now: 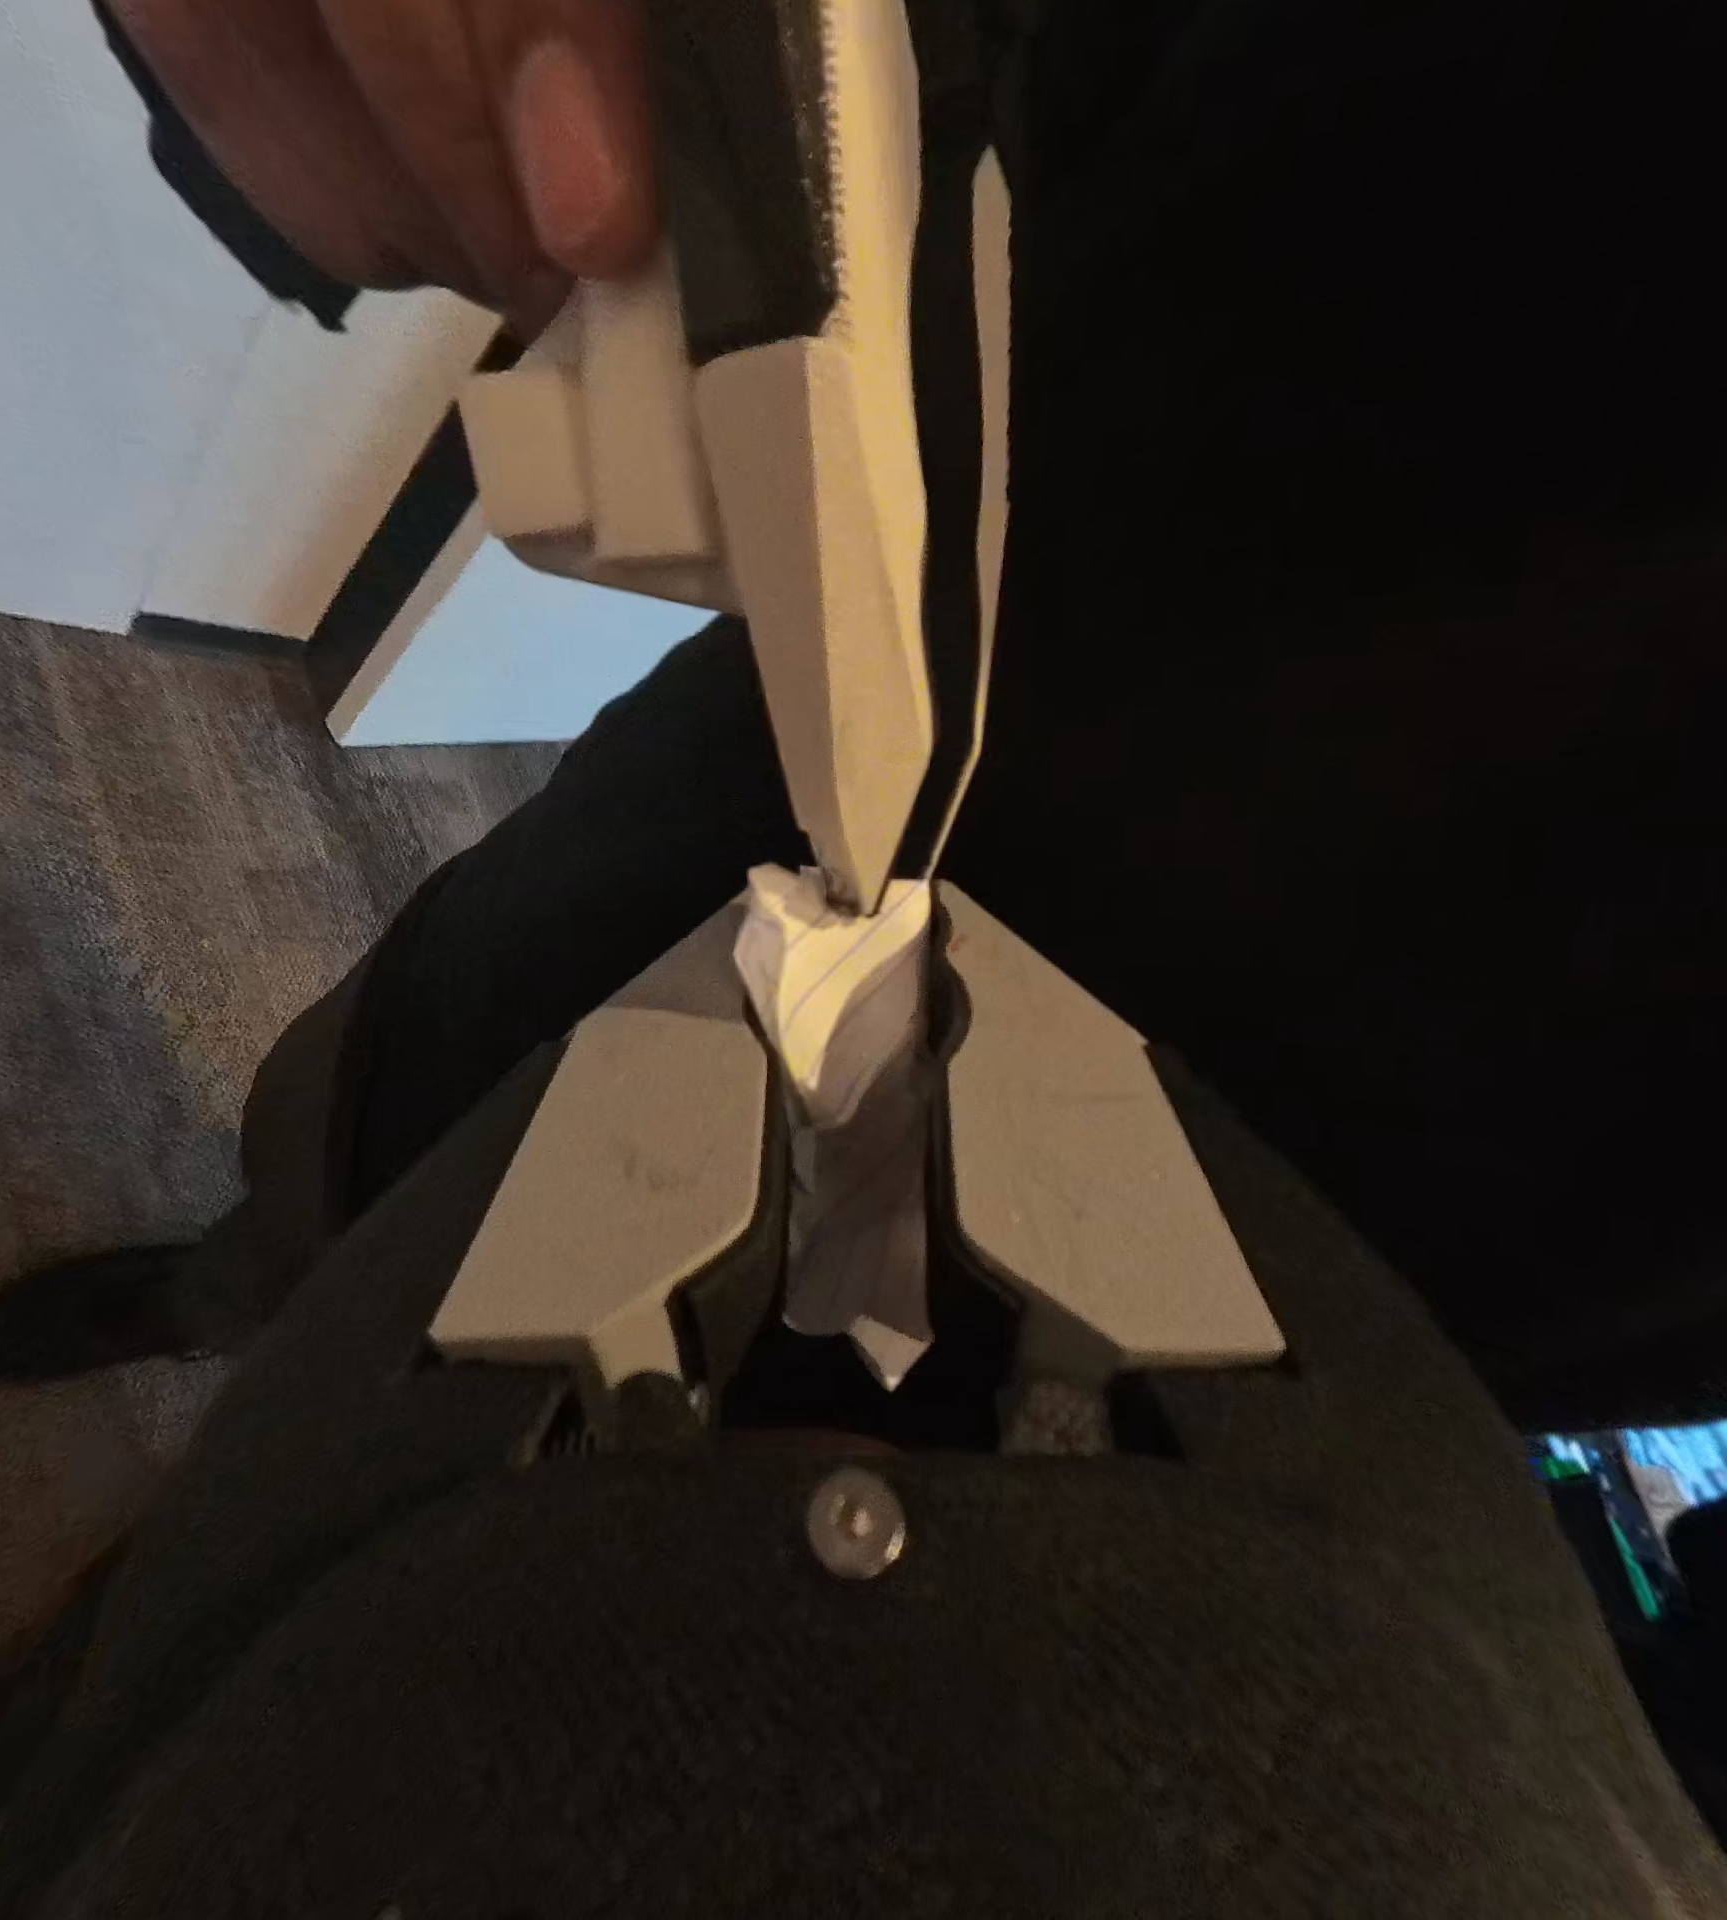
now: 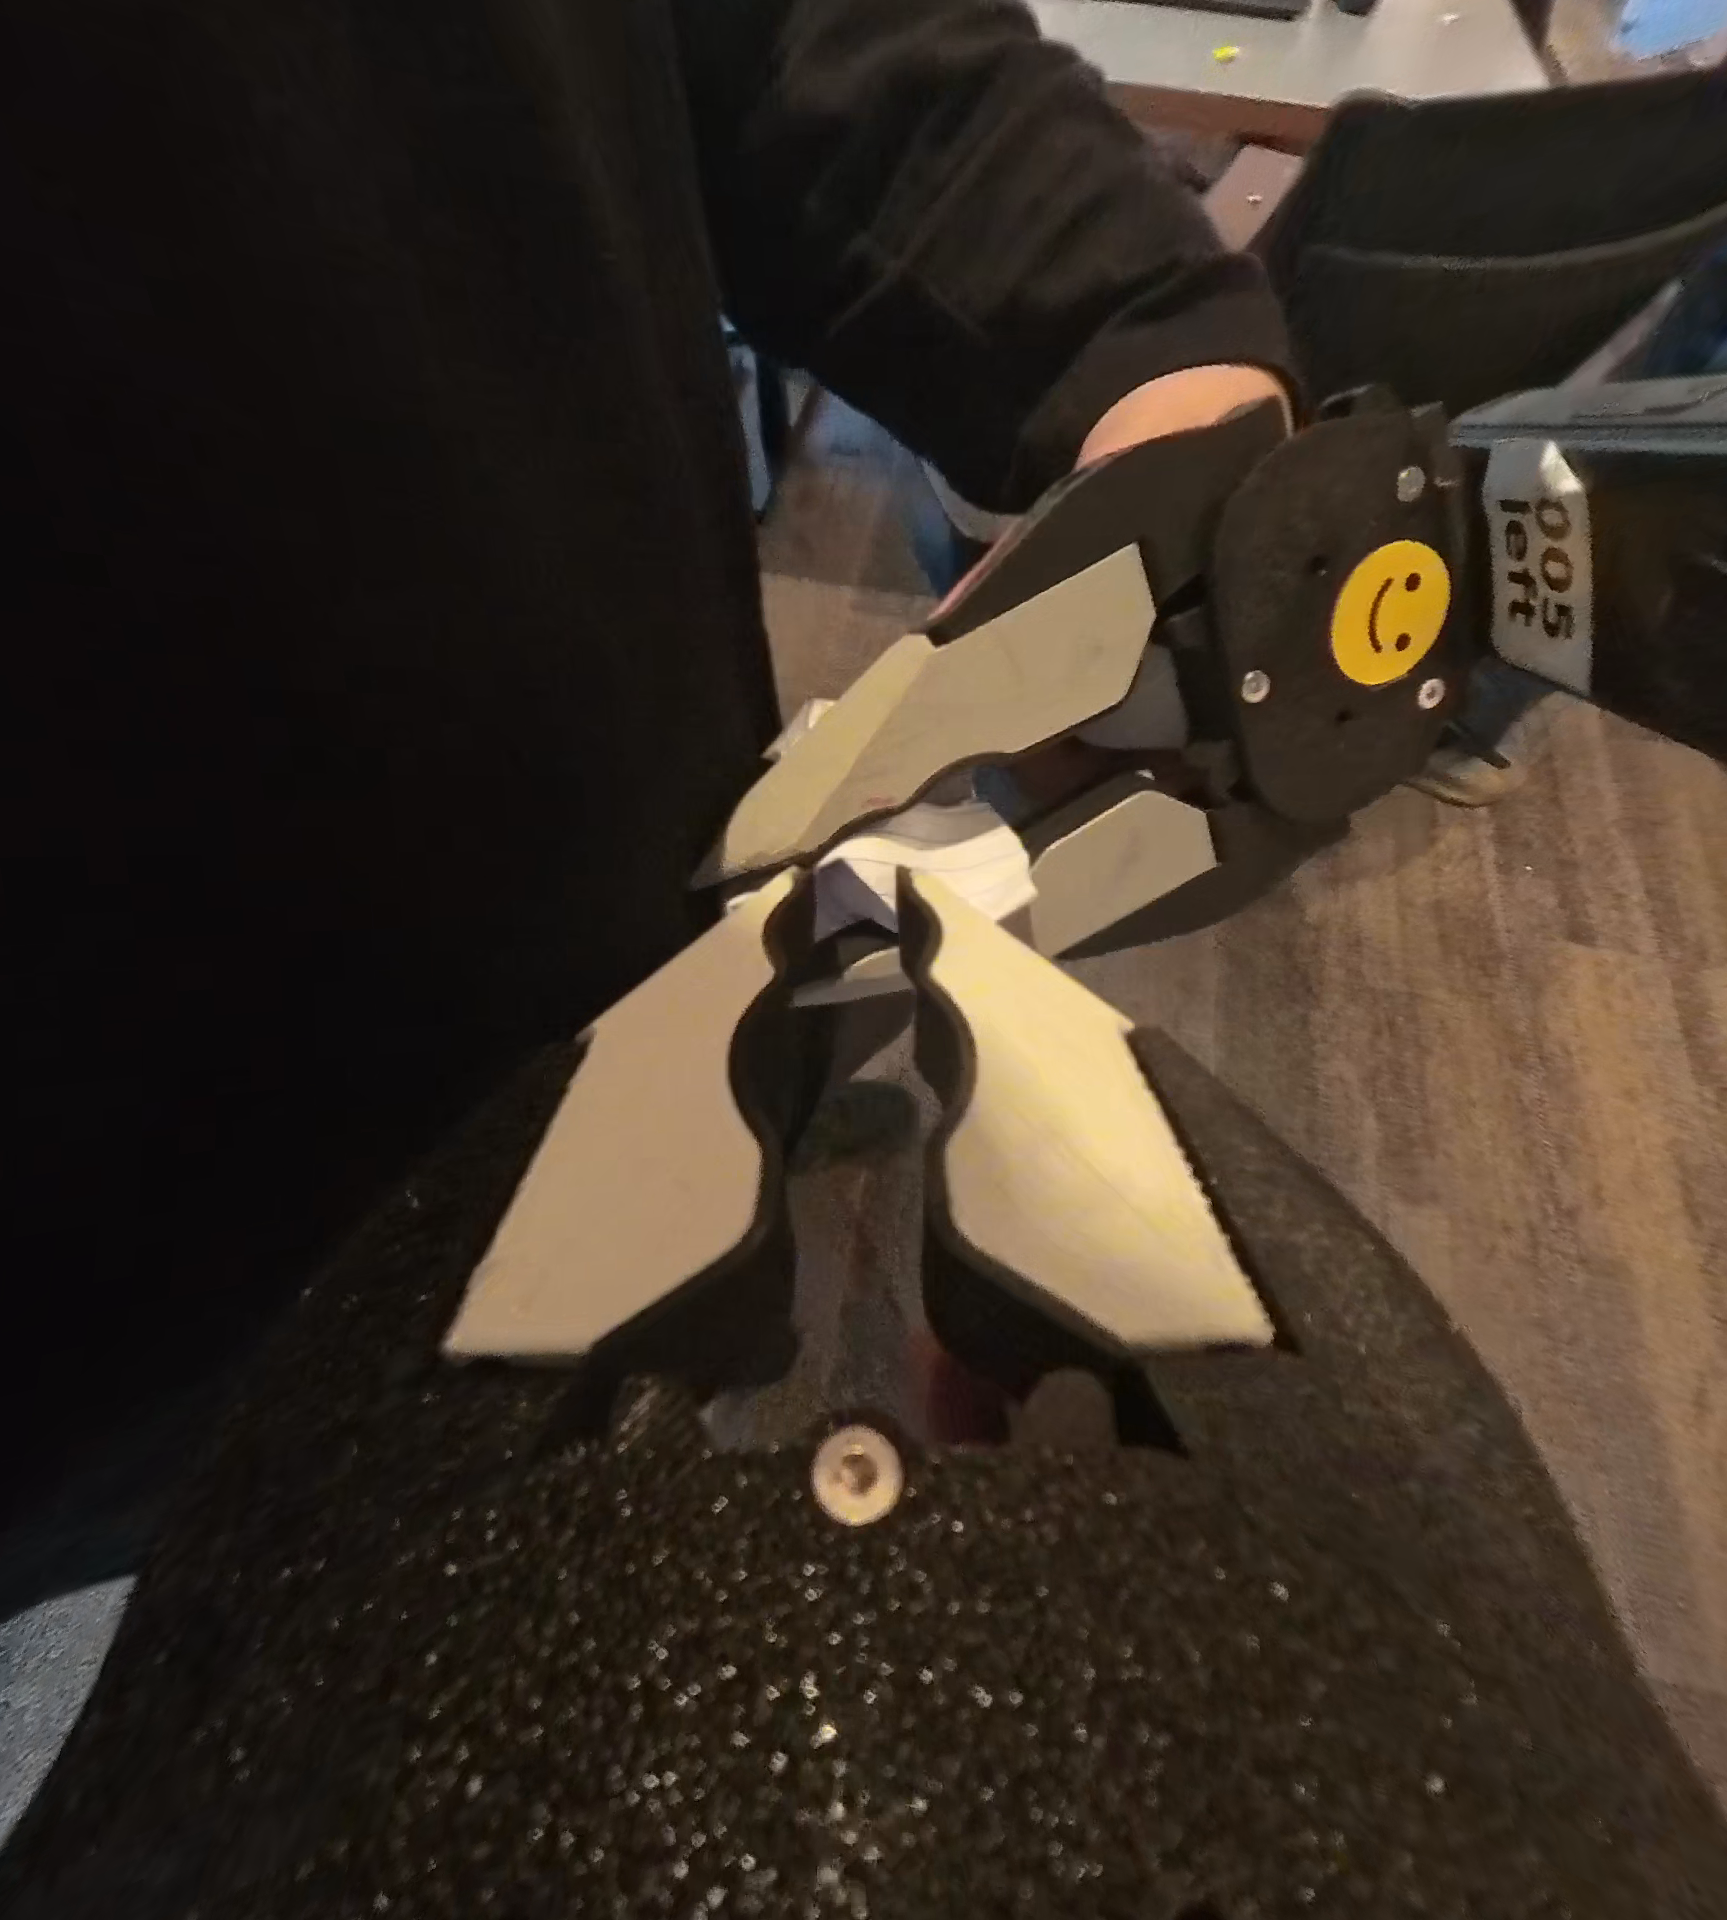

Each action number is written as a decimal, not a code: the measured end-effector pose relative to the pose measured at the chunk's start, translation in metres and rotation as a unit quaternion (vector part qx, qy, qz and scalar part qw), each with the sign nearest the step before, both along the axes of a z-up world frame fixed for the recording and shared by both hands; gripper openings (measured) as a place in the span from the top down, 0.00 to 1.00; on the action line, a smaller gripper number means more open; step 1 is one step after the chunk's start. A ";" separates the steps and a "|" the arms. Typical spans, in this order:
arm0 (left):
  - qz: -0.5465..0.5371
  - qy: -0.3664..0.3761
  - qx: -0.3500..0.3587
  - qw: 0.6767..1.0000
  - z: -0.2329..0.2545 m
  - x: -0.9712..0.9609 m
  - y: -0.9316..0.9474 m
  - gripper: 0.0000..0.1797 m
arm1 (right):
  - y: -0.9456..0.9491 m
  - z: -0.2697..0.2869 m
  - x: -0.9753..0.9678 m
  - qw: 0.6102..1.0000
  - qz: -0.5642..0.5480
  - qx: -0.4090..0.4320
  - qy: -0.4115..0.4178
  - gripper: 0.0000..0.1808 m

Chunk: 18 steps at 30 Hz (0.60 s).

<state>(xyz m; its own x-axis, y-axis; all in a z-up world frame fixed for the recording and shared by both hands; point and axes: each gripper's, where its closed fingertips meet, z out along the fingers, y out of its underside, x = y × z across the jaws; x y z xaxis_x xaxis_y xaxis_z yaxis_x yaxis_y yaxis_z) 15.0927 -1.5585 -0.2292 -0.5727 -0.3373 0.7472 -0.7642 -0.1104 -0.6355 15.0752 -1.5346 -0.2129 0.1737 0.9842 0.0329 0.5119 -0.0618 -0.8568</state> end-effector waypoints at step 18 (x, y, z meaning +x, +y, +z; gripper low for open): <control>0.080 -0.074 0.063 0.992 -0.026 0.124 0.419 0.89 | 0.429 -0.022 0.123 0.986 -0.147 -0.045 -0.066 0.91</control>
<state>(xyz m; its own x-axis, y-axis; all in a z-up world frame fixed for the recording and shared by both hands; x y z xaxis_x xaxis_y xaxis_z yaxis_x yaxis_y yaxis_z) 15.2167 -1.1396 -0.2548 -0.6047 -0.5189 0.6043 -0.6401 -0.1349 -0.7563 15.1986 -1.1058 -0.2347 0.4515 0.8922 -0.0119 0.5670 -0.2971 -0.7683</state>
